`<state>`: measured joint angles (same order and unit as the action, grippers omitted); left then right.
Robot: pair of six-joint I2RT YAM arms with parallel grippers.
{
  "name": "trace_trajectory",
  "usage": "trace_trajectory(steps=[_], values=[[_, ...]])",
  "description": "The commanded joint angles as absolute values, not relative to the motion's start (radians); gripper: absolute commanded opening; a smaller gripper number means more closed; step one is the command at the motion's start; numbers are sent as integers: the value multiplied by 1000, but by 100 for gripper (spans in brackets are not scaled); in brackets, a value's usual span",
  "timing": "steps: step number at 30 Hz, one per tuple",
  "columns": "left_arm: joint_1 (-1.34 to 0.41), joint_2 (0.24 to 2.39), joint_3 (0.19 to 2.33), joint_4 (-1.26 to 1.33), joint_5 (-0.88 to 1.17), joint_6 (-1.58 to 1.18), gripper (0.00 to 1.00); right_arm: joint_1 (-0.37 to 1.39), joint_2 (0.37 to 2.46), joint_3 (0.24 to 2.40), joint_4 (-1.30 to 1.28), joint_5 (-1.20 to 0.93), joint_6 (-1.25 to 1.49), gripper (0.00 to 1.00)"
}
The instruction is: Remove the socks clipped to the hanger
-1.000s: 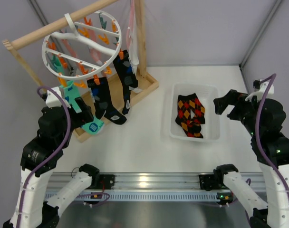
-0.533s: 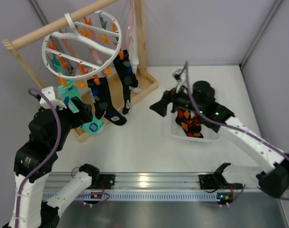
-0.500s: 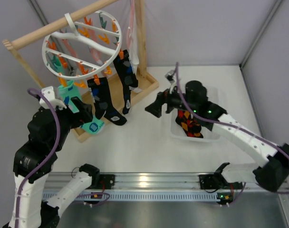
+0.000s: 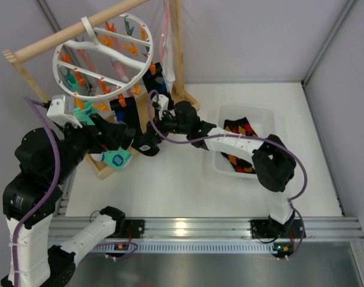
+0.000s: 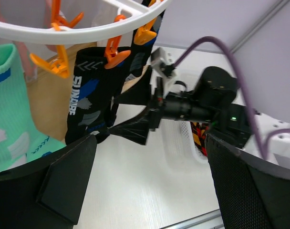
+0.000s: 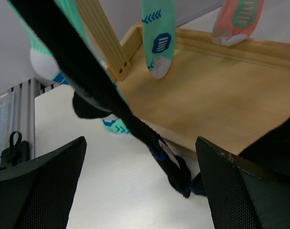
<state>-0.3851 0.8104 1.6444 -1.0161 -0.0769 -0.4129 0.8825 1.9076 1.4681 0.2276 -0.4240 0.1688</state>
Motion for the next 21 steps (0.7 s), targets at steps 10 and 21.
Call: trace_trajectory(steps=[10,21], values=[[-384,900,1842,-985,-29,-400,99,943,2085,1599,587,-519,268,24],[-384,1014,1850,-1026,-238,-451,99,1052,1789,1287,614,-236,267,0]])
